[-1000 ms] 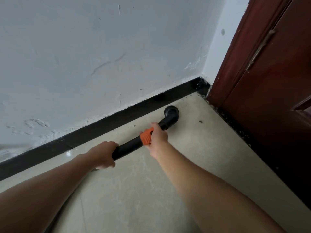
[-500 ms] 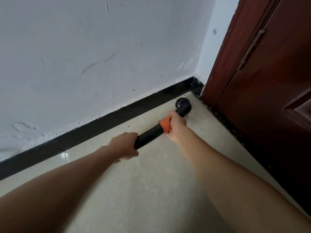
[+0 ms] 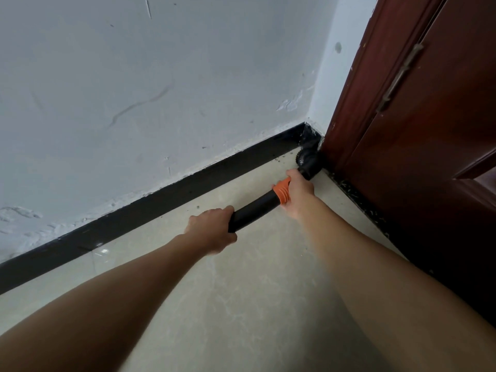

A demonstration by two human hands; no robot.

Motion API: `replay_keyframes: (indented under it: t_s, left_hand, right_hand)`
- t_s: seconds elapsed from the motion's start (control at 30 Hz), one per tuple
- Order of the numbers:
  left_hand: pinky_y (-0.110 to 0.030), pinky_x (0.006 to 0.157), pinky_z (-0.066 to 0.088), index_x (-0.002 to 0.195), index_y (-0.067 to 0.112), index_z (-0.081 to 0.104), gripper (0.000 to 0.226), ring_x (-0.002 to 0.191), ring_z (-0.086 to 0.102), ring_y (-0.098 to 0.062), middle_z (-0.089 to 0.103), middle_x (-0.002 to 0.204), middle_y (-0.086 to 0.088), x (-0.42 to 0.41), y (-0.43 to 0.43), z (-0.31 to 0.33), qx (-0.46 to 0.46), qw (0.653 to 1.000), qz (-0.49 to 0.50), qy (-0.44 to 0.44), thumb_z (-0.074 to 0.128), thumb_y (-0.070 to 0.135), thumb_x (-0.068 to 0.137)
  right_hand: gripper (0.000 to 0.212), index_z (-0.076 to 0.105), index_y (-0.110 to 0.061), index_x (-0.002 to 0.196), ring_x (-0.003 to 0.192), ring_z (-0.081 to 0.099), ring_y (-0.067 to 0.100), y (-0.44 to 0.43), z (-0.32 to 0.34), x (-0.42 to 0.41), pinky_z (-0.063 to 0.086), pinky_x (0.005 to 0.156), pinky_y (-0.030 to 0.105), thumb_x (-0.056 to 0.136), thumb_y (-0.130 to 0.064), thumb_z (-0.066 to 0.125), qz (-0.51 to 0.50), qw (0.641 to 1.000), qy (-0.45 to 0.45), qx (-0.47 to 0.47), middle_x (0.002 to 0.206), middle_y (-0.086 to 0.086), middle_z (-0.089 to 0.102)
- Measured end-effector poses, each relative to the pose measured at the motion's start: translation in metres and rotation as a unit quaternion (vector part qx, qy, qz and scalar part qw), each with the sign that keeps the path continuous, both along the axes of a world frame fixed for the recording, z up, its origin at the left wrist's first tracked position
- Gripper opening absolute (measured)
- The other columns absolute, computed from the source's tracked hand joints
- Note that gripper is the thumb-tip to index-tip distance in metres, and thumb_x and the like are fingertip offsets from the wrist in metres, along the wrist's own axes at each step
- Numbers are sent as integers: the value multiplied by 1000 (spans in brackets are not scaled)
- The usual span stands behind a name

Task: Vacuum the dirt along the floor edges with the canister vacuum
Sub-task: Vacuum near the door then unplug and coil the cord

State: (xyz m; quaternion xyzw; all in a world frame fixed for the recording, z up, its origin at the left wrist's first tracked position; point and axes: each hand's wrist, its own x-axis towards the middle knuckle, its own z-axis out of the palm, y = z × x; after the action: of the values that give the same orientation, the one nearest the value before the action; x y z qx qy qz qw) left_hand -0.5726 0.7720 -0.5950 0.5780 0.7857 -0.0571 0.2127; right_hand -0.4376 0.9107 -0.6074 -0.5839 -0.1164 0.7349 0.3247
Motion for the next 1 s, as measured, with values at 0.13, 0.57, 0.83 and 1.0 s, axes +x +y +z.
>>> replay_keyframes:
  t_s: [0.13, 0.57, 0.83, 1.0]
  left_hand:
    - [-34, 70, 36, 98, 25, 40, 19, 78, 48, -20, 47, 80, 6, 0, 0, -8, -11, 1000, -3, -6, 54, 30, 87]
    - [-32, 66, 36, 96, 22, 38, 26, 77, 49, -23, 48, 83, 0, 30, 10, 0, -19, 996, 40, -78, 58, 35, 86]
    - [-28, 72, 43, 96, 23, 48, 27, 84, 56, -19, 57, 93, 0, 13, -50, 10, -79, 987, 72, -121, 67, 33, 80]
    - [-26, 72, 42, 98, 24, 50, 30, 86, 55, -16, 57, 95, 2, -21, -111, 28, -119, 981, 115, -97, 70, 32, 78]
  right_hand:
    - [42, 50, -12, 125, 82, 65, 23, 2, -13, -2, 59, 60, 35, 88, -21, 67, 8, 1000, -23, 8, 110, 13, 58]
    - [16, 57, -4, 98, 58, 59, 18, 34, -10, -12, 54, 48, 27, 90, -16, 63, 92, 984, -124, 84, 76, 9, 59]
    - [21, 57, 0, 100, 49, 62, 20, -25, -11, -43, 60, 58, 35, 89, -18, 60, 176, 972, -132, 85, 79, 11, 61]
    - [32, 59, -3, 107, 56, 67, 22, -89, -11, -83, 61, 75, 45, 84, -26, 61, 222, 967, -106, 68, 78, 10, 66]
